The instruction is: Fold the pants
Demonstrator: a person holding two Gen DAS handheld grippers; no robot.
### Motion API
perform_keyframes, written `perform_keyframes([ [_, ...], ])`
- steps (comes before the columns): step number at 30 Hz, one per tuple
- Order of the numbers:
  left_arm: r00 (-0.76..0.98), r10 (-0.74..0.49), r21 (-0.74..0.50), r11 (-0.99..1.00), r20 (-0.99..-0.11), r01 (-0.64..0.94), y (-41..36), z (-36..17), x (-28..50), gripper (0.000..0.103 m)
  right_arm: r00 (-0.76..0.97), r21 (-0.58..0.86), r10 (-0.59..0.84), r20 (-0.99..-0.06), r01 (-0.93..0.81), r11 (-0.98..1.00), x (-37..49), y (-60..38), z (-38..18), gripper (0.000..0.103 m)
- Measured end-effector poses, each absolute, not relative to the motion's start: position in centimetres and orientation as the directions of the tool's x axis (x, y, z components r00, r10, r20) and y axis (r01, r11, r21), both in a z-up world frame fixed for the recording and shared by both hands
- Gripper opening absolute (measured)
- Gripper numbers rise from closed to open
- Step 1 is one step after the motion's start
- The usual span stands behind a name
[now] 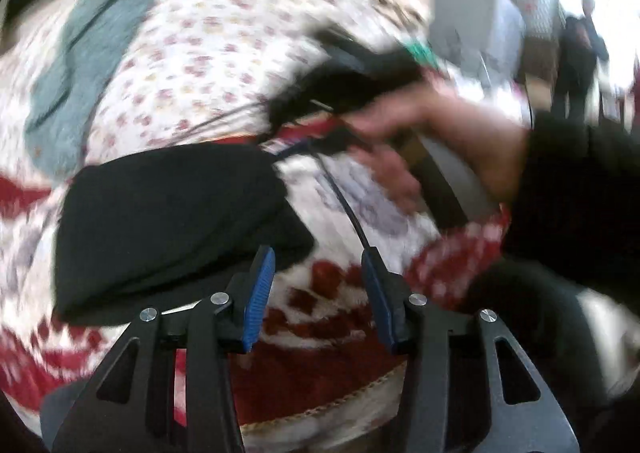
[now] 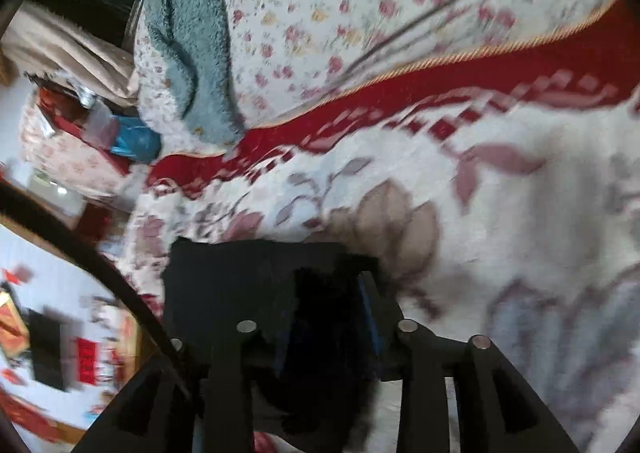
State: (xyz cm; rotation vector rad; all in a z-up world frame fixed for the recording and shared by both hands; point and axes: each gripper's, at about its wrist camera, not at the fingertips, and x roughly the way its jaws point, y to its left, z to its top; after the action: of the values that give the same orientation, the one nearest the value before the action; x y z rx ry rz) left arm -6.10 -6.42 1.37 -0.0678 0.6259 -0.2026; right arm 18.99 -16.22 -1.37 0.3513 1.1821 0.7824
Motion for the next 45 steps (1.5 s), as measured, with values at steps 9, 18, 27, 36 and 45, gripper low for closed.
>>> perform_keyframes([
  [9, 0.788, -0.083, -0.429, 0.871, -0.611, -0.241, 9.6, 4.1, -3.4, 0.045, 0.144, 0.451, 0.824, -0.549, -0.779, 0.436, 10.8, -11.8, 7.2, 0.037],
  [18, 0.637, -0.157, -0.407, 0.874, -0.755, -0.266, 8.9, -1.8, 1.2, 0.045, 0.147, 0.417, 0.735, -0.662, -0.743, 0.524, 8.9, -11.9, -2.4, 0.033],
  [27, 0.769, -0.215, -0.561, 0.799, -0.602, -0.216, 12.9, 2.5, 1.5, 0.045, 0.172, 0.399, 0.737, -0.653, -0.749, 0.529, 8.9, -11.3, 0.5, 0.034],
  [36, 0.658, -0.301, -0.616, 0.722, -0.69, -0.315, 14.9, -3.7, 9.8, 0.038, 0.233, 0.252, 0.575, -0.784, -0.728, 0.638, 15.0, -7.6, -1.3, 0.036],
  [45, 0.687, -0.232, -0.55, 0.784, -0.689, -0.287, 14.0, -2.7, 9.4, 0.038, 0.254, 0.311, 0.652, -0.714, -0.72, 0.621, 15.0, -9.2, -1.8, 0.035],
])
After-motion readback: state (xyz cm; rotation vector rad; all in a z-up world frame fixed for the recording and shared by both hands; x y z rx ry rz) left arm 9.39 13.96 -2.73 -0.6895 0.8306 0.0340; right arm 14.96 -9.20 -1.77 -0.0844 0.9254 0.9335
